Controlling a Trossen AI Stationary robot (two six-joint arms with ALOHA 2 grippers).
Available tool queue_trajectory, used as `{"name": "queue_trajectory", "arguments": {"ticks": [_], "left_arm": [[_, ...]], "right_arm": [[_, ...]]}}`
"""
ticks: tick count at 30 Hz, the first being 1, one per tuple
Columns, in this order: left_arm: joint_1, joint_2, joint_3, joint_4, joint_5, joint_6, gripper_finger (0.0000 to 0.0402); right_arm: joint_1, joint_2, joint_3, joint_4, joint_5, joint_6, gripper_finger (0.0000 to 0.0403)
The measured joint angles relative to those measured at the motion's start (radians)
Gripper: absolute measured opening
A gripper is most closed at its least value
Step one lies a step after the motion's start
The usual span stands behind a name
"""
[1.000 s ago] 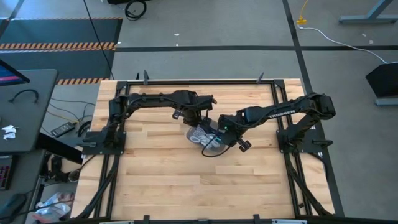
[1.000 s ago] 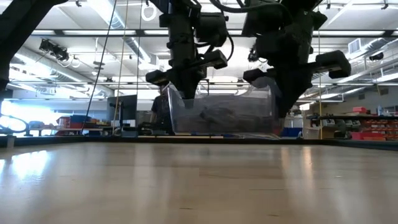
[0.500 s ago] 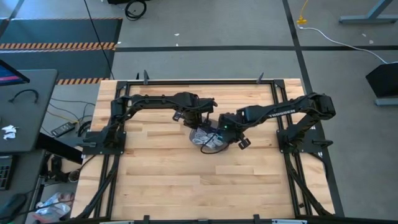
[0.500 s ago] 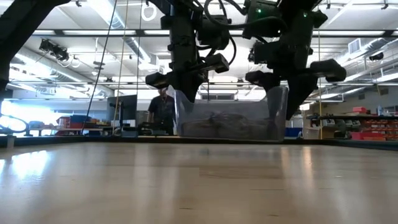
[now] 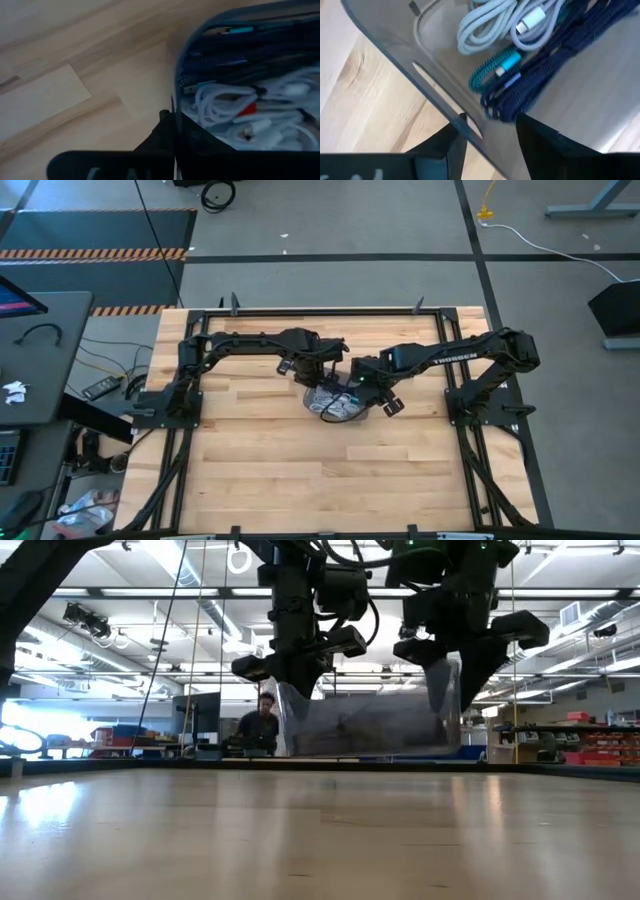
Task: Pick and place USB-C Cables
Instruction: Move the gray bin to the center of the table
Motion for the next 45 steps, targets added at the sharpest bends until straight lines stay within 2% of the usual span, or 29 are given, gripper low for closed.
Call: {"name": "queue_trajectory", "arguments": {"ticks": [9,15,23,32,36,39,45], "left_arm": [[-0.001,0.0,0.0,-0.013,0.003,0.014,0.0004],[-0.005,0.0,0.0,-0.018,-0.001,-0.003,0.0004],[-0.066,0.0,0.0,-0.001,-0.106,-0.223,0.0003],[-0.148,-0.001,0.0,-0.004,-0.26,-0.447,0.0002],[-0.161,-0.001,0.001,0.003,-0.315,-0.559,0.0001],[-0.143,-0.001,0.001,0.019,-0.316,-0.602,0.0003],[-0.097,0.002,0.001,0.056,-0.273,-0.591,0.0005]], "right_arm": [[0.03,-0.035,0.0,-0.048,0.003,0.051,0.0174],[0.048,-0.143,0.0,-0.098,0.066,0.141,0.0173],[0.048,-0.396,-0.001,-0.149,0.165,0.347,0.0173],[0.048,-0.663,-0.001,-0.199,0.256,0.449,0.0173],[0.048,-0.741,-0.001,-0.207,0.259,0.498,0.0173],[0.048,-0.78,-0.001,-0.207,0.259,0.514,0.0173],[0.048,-0.815,-0.002,-0.213,0.26,0.51,0.0173]]}}
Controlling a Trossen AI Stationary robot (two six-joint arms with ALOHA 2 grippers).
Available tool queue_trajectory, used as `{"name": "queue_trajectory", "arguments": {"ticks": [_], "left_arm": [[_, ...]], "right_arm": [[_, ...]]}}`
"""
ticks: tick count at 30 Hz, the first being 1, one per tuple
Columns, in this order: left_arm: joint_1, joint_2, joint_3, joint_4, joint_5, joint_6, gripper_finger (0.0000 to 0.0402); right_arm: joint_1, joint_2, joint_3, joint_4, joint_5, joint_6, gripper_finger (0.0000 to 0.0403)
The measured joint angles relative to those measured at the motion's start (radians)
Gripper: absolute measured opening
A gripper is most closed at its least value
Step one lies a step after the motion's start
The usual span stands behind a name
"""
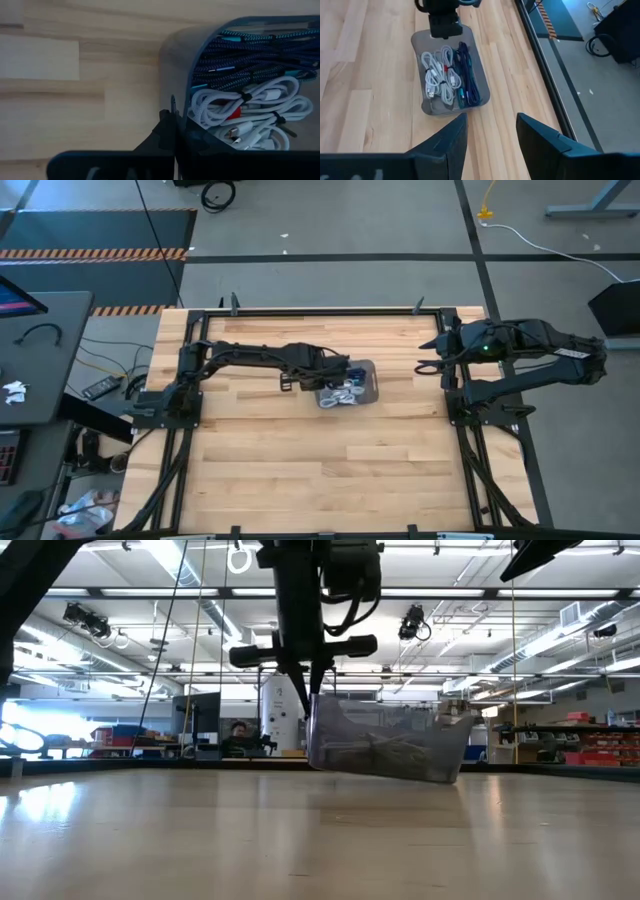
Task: Pick and place USB-C Cables
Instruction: Move the gray bin to the center of the table
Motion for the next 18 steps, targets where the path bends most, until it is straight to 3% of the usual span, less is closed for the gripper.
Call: {"name": "queue_trajectory", "arguments": {"ticks": [6,11,18], "left_arm": [[0.018,0.027,-0.071,0.037,0.103,0.032,0.0006],[0.012,0.003,-0.155,0.043,0.131,0.013,0.0003],[0.022,-0.025,-0.166,0.04,0.11,0.028,0.0004]], "right_arm": [[0.0,-0.009,-0.001,-0.008,0.0,-0.005,0.0173],[0.0,-0.012,-0.001,-0.011,0.006,-0.014,0.0173],[0.0,-0.013,-0.001,-0.013,0.05,-0.023,0.0173]]}}
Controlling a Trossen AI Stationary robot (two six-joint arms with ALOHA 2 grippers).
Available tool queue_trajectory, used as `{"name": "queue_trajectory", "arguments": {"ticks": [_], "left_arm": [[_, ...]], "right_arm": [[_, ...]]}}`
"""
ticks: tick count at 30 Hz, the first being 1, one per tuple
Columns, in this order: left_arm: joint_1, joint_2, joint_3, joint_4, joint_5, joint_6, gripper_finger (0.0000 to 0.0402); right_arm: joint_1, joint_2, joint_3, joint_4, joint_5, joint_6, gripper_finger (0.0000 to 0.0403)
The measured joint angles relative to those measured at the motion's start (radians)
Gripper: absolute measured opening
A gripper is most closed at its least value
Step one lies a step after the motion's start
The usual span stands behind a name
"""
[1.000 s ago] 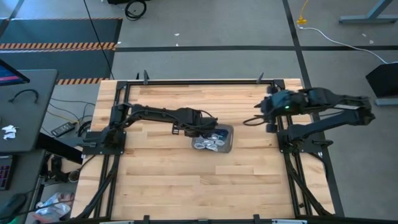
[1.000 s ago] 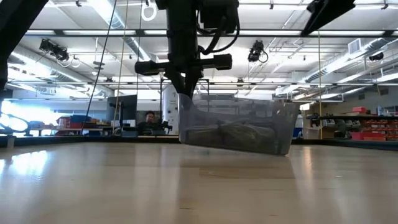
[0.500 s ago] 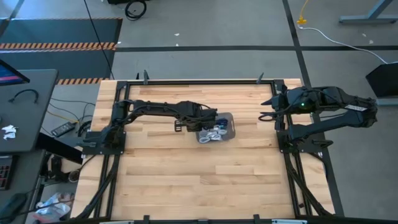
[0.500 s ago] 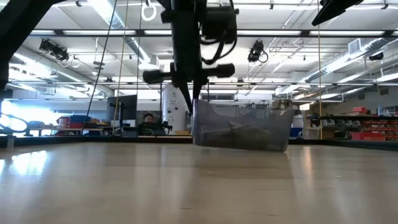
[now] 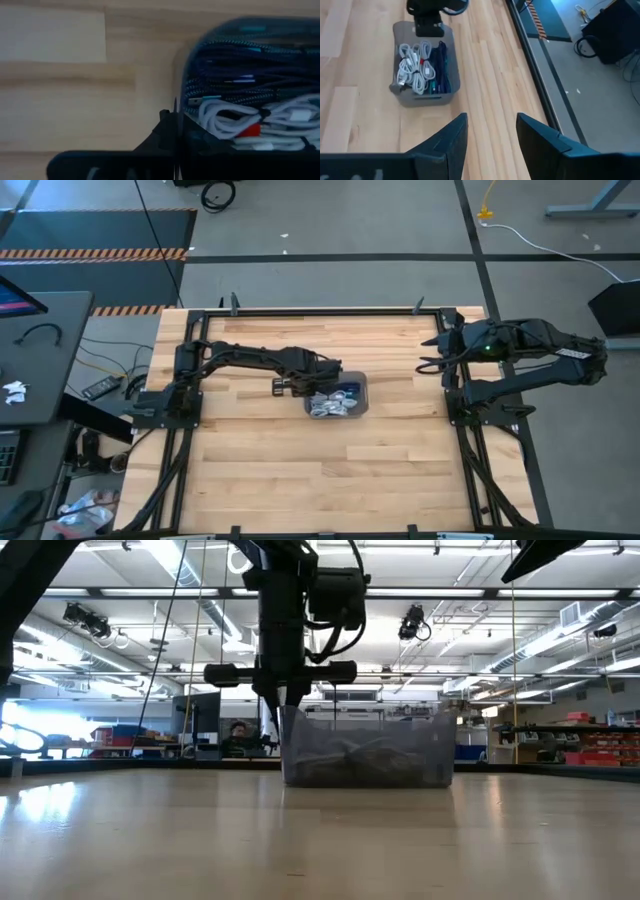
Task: Pick and place USB-C Cables
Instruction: Move the gray bin to the center of the table
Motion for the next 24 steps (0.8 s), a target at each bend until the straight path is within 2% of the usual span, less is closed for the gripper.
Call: {"name": "queue_trajectory", "arguments": {"ticks": [9,13,19,22,24], "left_arm": [[0.007,-0.052,0.029,0.019,-0.135,0.069,0.0049],[0.005,-0.054,0.074,0.031,-0.148,0.115,0.0077],[0.005,-0.057,0.078,0.074,-0.148,0.179,0.0115],[0.014,-0.062,0.078,0.109,-0.158,0.235,0.0119],[0.029,-0.074,0.077,0.114,-0.172,0.284,0.0114]], "right_arm": [[0.0,0.0,0.0,0.001,0.003,0.001,0.0173],[0.0,0.0,0.0,0.001,0.003,0.012,0.0173],[0.0,0.0,0.0,0.0,0.005,0.026,0.0173],[-0.001,0.0,0.0,-0.008,0.025,0.066,0.0167],[-0.006,0.0,-0.009,-0.008,0.036,0.096,0.0147]]}}
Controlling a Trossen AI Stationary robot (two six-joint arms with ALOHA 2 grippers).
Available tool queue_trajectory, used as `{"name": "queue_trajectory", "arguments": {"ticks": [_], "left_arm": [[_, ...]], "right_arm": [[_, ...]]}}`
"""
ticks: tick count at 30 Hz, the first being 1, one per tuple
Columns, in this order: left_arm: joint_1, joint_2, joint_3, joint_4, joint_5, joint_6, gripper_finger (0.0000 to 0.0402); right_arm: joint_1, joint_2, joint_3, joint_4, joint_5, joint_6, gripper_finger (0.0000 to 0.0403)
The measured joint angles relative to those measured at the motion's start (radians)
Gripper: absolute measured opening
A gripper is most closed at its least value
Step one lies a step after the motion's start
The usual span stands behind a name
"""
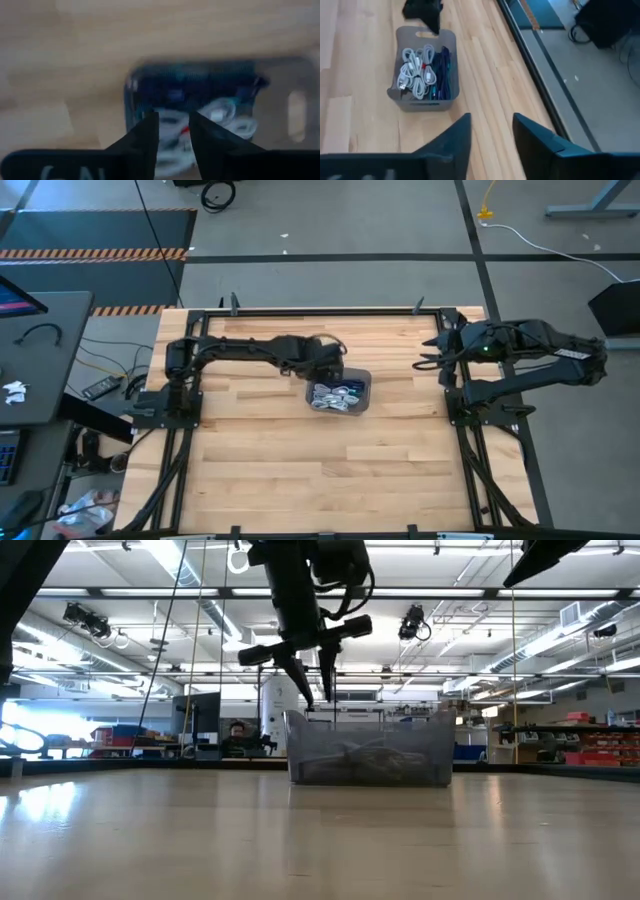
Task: Pick and place USB-C Cables
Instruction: Move the gray bin to the center of the table
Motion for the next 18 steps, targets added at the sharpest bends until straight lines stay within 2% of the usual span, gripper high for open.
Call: {"name": "queue_trajectory", "arguments": {"ticks": [3,6,9,13,18], "left_arm": [[0.038,-0.03,0.001,0.028,-0.038,0.09,0.0097],[0.077,-0.065,0.001,0.047,-0.051,0.188,0.0074],[0.111,-0.109,0.002,0.047,-0.048,0.289,0.0048],[0.162,-0.151,0.003,0.024,-0.035,0.412,0.001],[0.218,-0.166,0.002,-0.018,0.022,0.54,0.0006]], "right_arm": [[-0.016,0.002,-0.038,0.007,-0.001,0.046,0.0087],[-0.025,0.005,-0.1,0.068,-0.052,0.105,0.0016],[-0.029,0.023,-0.18,0.223,-0.09,0.192,0.0011],[-0.045,0.087,-0.301,0.507,-0.146,0.205,0.0004],[-0.125,0.258,-0.424,0.857,-0.23,0.22,0.0002]]}}
